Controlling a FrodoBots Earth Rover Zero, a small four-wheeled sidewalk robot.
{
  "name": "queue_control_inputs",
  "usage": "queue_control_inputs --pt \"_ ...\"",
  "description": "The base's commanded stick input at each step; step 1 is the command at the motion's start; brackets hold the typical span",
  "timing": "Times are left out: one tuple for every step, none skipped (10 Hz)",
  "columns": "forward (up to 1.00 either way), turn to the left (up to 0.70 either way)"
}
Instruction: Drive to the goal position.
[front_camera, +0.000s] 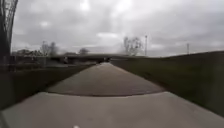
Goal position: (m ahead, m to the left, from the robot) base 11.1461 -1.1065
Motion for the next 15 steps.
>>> queue_control_inputs --pt "1.0 0.0" --pt "1.0 0.0" --pt "1.0 0.0" --pt "1.0 0.0" --pt "1.0 0.0" --pt "1.0 0.0" --pt "1.0 0.0" --pt "1.0 0.0" --pt "1.0 0.0" --pt "1.0 0.0" --pt "1.0 0.0" --pt "1.0 0.0" --pt "1.0 0.0" --pt "1.0 0.0" --pt "1.0 0.0"
